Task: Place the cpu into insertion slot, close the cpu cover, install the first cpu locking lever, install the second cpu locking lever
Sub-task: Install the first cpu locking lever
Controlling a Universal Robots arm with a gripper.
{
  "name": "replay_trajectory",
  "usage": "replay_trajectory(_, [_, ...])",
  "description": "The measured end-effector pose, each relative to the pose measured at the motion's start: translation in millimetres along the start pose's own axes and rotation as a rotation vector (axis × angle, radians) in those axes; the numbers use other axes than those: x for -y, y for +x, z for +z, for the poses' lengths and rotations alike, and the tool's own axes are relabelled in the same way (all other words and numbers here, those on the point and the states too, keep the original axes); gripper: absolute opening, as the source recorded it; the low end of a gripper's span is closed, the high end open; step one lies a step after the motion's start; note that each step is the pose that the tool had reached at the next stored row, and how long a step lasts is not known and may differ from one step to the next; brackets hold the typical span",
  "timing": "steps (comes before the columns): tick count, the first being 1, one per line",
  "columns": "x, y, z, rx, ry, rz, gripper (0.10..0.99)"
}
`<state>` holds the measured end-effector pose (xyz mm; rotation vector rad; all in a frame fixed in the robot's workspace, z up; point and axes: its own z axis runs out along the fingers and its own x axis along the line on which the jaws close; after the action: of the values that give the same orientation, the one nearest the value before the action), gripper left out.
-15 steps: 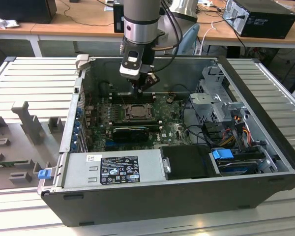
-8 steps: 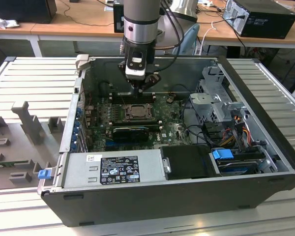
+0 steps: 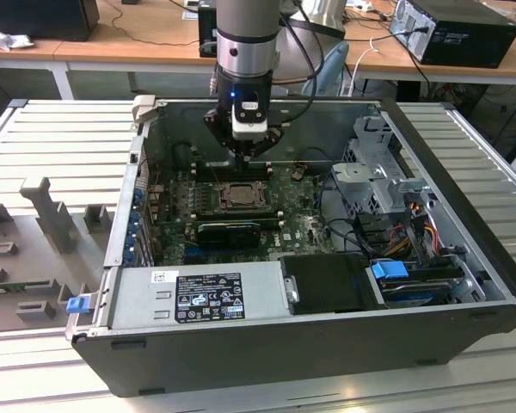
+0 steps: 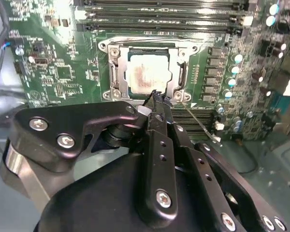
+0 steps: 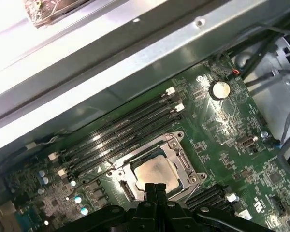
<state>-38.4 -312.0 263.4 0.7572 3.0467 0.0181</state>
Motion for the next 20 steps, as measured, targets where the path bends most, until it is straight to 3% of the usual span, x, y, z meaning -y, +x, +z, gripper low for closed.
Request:
replay_trajectory(4, [0.0,0.0,0.0,-0.0019,0.0,-0.163,0.106])
replay_trajectory(20, [0.0,0.0,0.0,-0.0048,0.0,-0.414,0.106])
